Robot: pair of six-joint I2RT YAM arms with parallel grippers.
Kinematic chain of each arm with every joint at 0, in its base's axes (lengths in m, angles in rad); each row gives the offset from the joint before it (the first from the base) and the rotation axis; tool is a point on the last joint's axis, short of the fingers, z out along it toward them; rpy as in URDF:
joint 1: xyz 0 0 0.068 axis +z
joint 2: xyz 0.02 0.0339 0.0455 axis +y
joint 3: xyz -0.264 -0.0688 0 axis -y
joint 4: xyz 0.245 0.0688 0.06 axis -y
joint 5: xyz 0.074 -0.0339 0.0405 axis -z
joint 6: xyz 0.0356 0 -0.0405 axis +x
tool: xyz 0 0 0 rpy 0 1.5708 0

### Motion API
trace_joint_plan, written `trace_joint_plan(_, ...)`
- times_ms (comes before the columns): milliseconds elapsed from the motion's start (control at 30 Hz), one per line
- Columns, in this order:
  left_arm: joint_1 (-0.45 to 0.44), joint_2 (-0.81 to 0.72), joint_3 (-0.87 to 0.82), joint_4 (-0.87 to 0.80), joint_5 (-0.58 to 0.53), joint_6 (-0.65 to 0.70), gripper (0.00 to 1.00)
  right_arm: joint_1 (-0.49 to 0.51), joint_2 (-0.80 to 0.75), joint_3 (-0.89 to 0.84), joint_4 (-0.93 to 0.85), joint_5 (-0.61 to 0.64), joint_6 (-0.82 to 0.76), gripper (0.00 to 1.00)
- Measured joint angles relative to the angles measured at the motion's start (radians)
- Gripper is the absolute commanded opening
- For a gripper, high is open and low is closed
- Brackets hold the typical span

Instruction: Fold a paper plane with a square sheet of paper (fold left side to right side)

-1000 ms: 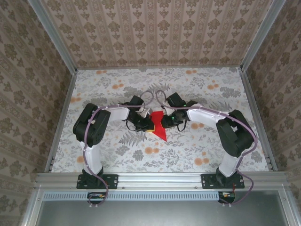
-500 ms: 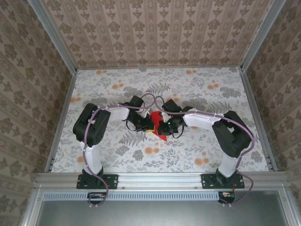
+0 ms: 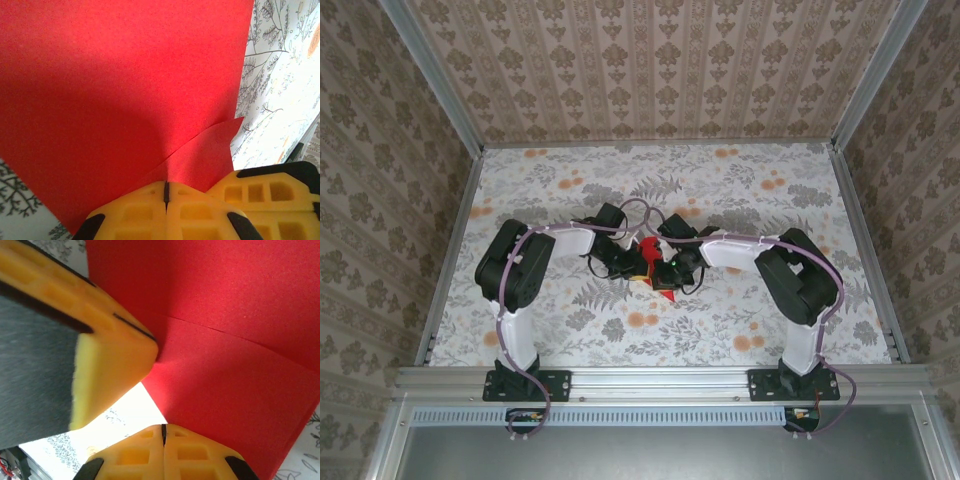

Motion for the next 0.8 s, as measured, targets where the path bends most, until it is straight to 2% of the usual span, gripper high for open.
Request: trace_joint_plan(800, -0.002, 0.001, 0.015, -0.029, -0.019, 0.013, 0.01, -0.008, -0.044, -0.042, -0.055, 0.033, 0.048, 0.00)
